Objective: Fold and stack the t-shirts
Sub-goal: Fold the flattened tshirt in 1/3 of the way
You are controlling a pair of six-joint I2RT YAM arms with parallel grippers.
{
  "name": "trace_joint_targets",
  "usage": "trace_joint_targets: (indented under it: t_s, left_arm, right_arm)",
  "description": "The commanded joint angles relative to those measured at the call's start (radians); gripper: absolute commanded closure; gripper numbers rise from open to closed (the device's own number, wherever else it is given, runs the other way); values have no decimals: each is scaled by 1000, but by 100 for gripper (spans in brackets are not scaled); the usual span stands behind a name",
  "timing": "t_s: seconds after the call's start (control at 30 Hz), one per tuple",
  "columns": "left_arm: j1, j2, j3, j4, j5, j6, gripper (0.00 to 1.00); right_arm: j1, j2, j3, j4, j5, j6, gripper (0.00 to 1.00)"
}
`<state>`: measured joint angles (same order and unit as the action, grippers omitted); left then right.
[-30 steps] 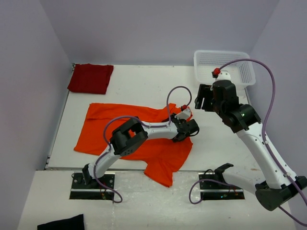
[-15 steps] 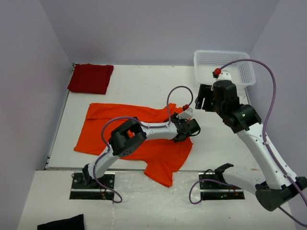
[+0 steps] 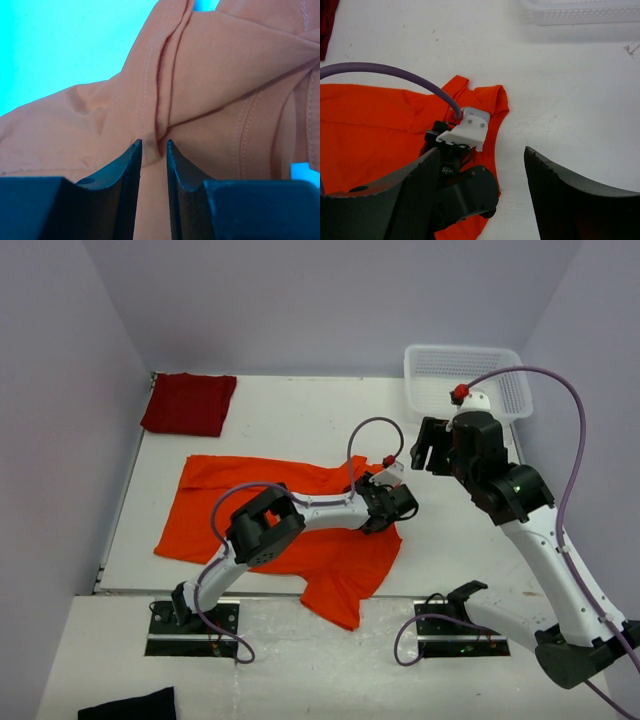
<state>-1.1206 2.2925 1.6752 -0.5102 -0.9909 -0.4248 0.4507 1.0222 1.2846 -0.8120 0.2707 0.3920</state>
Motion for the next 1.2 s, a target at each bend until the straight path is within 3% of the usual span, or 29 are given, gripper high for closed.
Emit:
trace_joint_targets:
  t_s: [0.0,0.23,0.57,1.17]
  left_arm:
    - [16,4,15,52,-9,18,73]
    - [28,2,1,59,5,20,75]
    - [36,2,-14,61,5,14,86]
    - [50,-2,-34,59,23,11,84]
  right_arm:
    - [-3,-17,13,-13,-4,-4,31]
    - [-4,-20,15,-13,-10,-1,31]
    - [-4,-14,19,-15,-13,1,30]
    - [-3,1,22,-16,-24,-8,30]
